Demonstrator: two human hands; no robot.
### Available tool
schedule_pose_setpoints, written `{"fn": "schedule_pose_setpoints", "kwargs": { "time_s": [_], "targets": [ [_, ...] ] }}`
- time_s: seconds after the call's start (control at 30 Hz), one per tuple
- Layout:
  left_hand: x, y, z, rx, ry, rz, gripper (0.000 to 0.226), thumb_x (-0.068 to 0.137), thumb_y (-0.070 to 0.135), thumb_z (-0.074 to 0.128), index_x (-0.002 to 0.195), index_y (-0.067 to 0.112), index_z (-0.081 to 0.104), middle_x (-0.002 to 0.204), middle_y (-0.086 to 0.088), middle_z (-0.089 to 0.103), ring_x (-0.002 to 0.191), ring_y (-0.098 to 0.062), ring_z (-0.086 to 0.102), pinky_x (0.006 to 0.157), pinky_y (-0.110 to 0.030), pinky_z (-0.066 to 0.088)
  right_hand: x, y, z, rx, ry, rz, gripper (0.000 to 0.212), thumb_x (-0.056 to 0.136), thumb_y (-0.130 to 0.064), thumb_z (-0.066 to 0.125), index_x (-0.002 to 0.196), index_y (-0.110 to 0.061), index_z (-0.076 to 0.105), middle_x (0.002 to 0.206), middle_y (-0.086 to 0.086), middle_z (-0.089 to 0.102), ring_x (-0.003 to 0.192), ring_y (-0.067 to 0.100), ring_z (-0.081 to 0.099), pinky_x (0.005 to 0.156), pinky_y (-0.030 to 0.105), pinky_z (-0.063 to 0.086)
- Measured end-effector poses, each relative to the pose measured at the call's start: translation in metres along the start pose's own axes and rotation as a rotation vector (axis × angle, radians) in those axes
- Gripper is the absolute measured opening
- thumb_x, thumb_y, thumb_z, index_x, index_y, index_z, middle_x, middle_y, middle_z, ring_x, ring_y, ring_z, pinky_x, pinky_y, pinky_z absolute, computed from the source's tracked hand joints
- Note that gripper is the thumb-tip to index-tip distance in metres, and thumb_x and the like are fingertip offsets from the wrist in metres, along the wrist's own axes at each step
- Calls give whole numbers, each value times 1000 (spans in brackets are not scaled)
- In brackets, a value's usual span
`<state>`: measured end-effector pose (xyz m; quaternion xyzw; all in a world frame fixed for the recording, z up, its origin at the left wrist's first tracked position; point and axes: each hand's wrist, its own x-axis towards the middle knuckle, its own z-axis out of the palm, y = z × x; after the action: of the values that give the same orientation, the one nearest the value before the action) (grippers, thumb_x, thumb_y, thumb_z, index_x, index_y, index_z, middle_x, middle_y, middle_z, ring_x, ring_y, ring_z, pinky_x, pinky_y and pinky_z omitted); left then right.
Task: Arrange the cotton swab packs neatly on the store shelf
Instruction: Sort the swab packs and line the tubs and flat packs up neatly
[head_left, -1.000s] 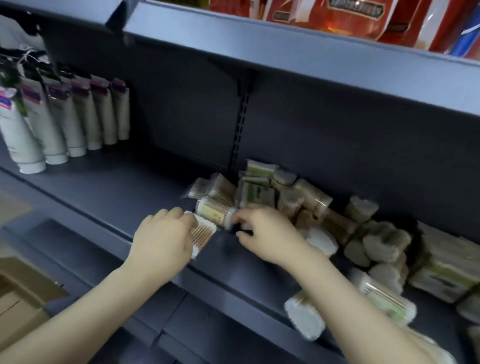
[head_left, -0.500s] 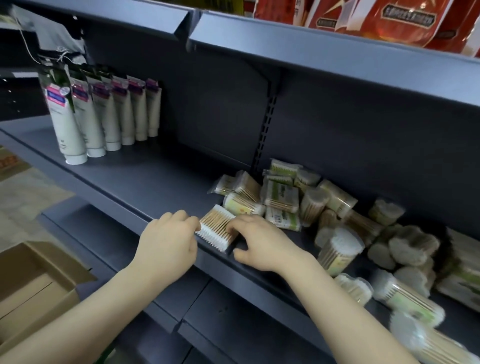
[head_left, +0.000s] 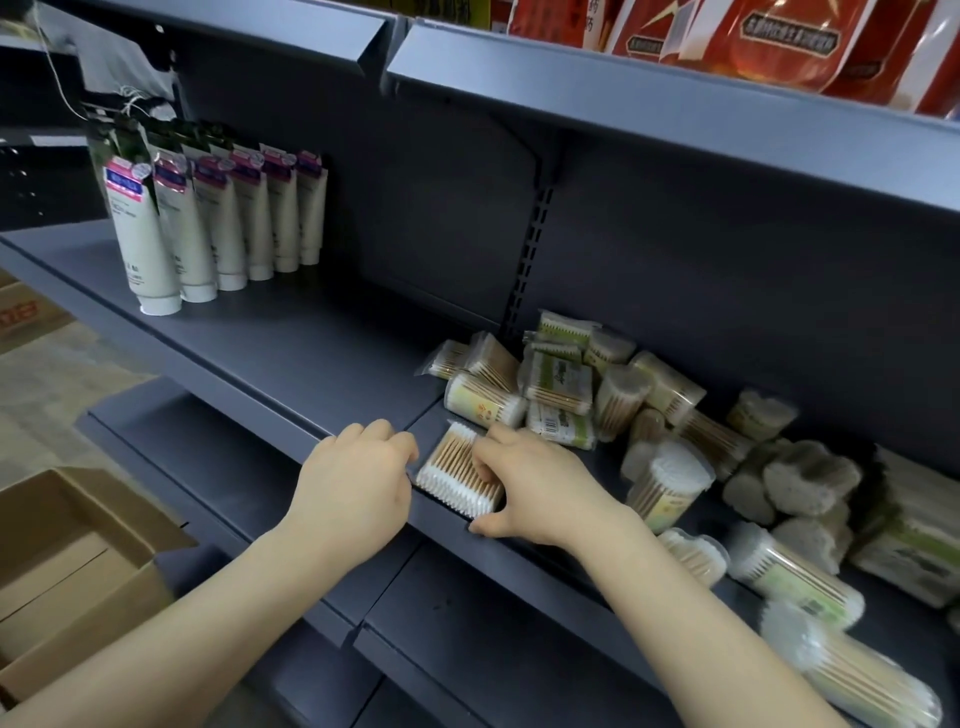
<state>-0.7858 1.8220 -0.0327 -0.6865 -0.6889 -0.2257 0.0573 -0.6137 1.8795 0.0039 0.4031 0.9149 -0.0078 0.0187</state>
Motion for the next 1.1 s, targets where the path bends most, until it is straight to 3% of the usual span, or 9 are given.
{"fn": "schedule_pose_setpoints", "kwargs": {
  "time_s": [0.13,0.27,0.5,0.7,0.97,1.1],
  "targets": [
    [-2,13,-5,-5,-17,-11,29,89,14,43,112,19,60,106,2,58,95,-21,53,73,-28,37,-9,0,-2,-12,-23,-12,41,75,-31,65,106,-18,42,101,-1,43,83,16,41,64,30,35],
    [-6,21,-6,5,-28,-13,33,92,15,38,119,23,55,112,5,56,99,-18,51,74,-25,34,-15,6,-5,6,13,3,41,79,-22,55,118,-14,46,111,3,54,92,26,56,73,37,49],
    [-7,37,-11,17,-32,-60,36,93,18,38,127,23,48,112,5,54,98,-16,50,70,-23,28,-32,22,-18,66,154,56,36,84,-17,50,119,-13,53,111,5,56,97,26,56,80,40,48],
    [-4,66,-8,2,-52,-12,39,96,32,38,133,21,43,122,3,50,109,-18,48,82,-26,36,-58,40,-34,194,301,107,35,83,-16,54,118,-15,57,111,2,54,98,20,55,78,28,42],
    [6,110,3,-73,-71,64,52,91,54,40,133,24,41,123,3,47,114,-18,43,88,-28,40,-101,69,-46,327,474,163,32,78,-10,60,110,-12,63,105,6,62,94,22,58,83,35,46],
    [10,129,5,-246,-36,89,41,92,47,45,124,21,49,118,3,50,111,-18,44,86,-30,42,-119,86,-46,475,530,201,33,79,-7,58,110,-17,63,93,-10,62,80,3,59,75,20,47]
  ]
}}
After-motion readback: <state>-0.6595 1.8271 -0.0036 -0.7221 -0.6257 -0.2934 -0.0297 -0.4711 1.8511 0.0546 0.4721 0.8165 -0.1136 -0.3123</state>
